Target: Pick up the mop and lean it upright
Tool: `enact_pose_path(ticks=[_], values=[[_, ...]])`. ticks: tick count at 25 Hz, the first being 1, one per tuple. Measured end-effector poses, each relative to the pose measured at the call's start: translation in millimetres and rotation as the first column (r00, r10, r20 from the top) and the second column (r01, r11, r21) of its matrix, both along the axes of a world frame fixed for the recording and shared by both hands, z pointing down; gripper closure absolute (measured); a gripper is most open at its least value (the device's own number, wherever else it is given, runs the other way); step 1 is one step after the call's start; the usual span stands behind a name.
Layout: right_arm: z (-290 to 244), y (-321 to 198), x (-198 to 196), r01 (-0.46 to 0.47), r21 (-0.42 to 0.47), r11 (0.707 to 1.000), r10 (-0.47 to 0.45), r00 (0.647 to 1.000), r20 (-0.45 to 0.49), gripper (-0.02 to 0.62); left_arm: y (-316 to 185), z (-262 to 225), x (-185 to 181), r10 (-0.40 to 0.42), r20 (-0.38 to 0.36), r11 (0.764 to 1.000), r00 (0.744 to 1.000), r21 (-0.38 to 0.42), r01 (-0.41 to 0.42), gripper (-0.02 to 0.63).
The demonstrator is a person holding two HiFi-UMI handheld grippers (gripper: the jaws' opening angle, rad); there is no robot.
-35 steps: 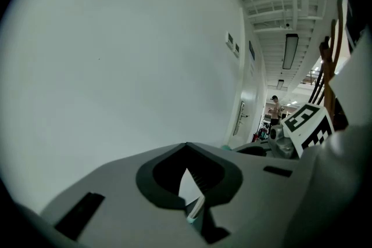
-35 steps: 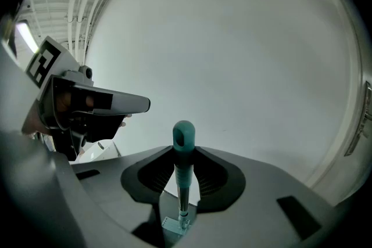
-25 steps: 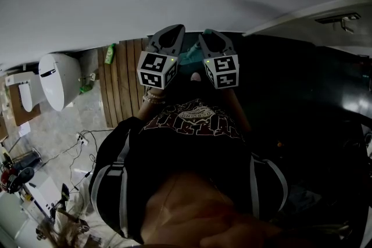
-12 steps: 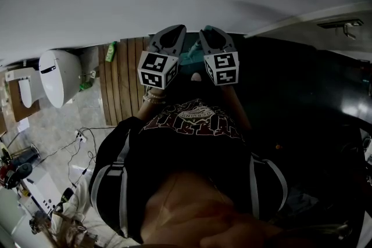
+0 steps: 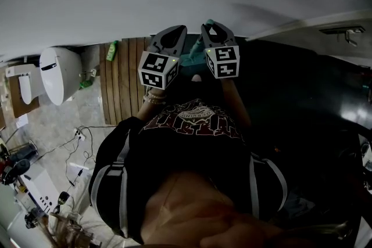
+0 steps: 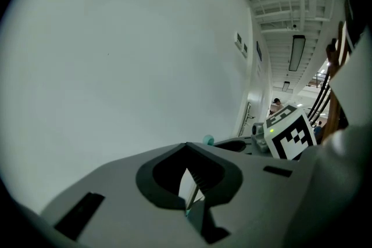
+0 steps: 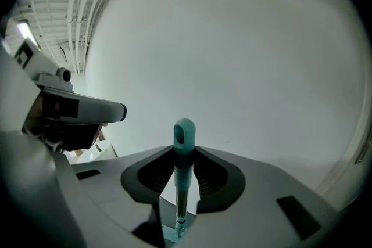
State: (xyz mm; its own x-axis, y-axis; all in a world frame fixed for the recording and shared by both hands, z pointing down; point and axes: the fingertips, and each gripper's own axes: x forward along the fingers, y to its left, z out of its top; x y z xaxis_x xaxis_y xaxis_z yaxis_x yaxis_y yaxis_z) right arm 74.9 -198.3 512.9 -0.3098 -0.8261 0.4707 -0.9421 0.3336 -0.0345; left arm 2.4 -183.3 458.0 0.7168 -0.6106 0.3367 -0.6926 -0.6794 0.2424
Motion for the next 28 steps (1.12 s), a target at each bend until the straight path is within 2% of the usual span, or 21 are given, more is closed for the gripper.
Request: enact_pose_path(ticks=[28], values=[[21.3, -94.0, 14.7, -0.030, -0.015, 0.999, 0.030, 0.999, 0.031, 0.485, -24.0, 0.7, -18.7, -0.075, -0.003, 0.997, 0.997, 0.003, 0.075, 0.560]])
